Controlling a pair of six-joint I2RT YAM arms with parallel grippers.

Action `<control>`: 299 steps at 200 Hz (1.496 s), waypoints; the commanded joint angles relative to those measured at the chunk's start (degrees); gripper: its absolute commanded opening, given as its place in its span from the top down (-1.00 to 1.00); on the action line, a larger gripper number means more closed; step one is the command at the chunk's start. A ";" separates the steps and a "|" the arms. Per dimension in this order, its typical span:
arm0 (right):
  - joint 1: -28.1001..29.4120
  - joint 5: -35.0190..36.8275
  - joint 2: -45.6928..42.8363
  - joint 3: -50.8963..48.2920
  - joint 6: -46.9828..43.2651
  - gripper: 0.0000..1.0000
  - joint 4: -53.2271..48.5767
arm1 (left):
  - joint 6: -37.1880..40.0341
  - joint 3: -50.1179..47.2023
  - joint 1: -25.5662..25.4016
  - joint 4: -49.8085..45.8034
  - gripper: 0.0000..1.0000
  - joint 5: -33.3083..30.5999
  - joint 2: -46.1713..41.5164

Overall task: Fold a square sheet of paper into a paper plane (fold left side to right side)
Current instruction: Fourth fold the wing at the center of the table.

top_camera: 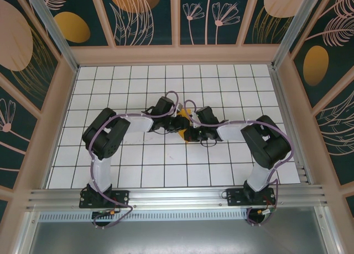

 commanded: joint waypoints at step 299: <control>0.22 -0.65 0.72 -1.43 0.73 1.00 -5.30 | 8.64 28.91 13.97 -12.82 0.01 2.02 9.08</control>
